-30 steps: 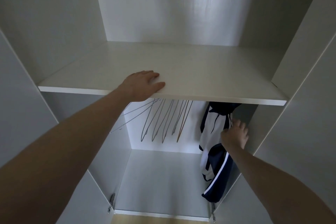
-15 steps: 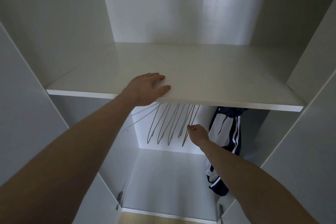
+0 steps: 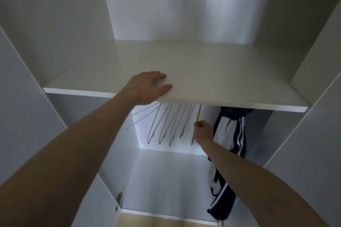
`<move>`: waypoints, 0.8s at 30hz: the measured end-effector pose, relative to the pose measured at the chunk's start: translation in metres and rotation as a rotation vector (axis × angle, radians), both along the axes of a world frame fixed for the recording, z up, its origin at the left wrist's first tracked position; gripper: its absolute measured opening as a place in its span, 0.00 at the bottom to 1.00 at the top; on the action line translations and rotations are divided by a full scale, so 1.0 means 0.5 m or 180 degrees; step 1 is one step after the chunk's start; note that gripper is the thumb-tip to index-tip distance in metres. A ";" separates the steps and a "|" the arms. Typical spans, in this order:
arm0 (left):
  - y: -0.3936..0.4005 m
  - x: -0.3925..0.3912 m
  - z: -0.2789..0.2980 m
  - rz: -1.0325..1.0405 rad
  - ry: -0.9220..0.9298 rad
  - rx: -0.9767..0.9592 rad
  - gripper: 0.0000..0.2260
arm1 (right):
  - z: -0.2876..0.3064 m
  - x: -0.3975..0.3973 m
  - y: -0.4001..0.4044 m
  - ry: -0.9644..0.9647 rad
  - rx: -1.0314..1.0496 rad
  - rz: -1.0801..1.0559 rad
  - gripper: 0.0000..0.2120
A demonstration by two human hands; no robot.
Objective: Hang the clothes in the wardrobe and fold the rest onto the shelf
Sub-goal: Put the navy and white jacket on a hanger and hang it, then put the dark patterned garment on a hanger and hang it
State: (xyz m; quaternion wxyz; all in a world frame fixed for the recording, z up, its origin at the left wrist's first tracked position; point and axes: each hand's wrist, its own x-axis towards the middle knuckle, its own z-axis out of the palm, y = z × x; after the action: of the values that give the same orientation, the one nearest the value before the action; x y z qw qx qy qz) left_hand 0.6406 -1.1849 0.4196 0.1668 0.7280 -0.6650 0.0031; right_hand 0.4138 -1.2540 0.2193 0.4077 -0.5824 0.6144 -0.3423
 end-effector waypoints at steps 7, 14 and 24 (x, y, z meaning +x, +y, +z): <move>0.001 -0.001 0.001 -0.0074 -0.0026 -0.0021 0.30 | 0.022 -0.035 0.043 -0.0217 -0.0123 -0.0166 0.08; 0.007 -0.004 0.008 -0.0220 -0.0070 0.0040 0.31 | 0.016 -0.076 0.140 -0.0111 0.0023 -0.0114 0.07; 0.049 -0.012 0.004 -0.0371 0.0052 -0.0961 0.19 | 0.014 -0.122 0.428 0.0345 0.0252 -0.0517 0.12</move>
State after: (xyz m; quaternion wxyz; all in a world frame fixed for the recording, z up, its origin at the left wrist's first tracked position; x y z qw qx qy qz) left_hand 0.6347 -1.1604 0.4213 0.2796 0.6548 -0.6967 0.0873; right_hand 0.3526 -1.0399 0.2263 0.3674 -0.5318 0.6938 -0.3176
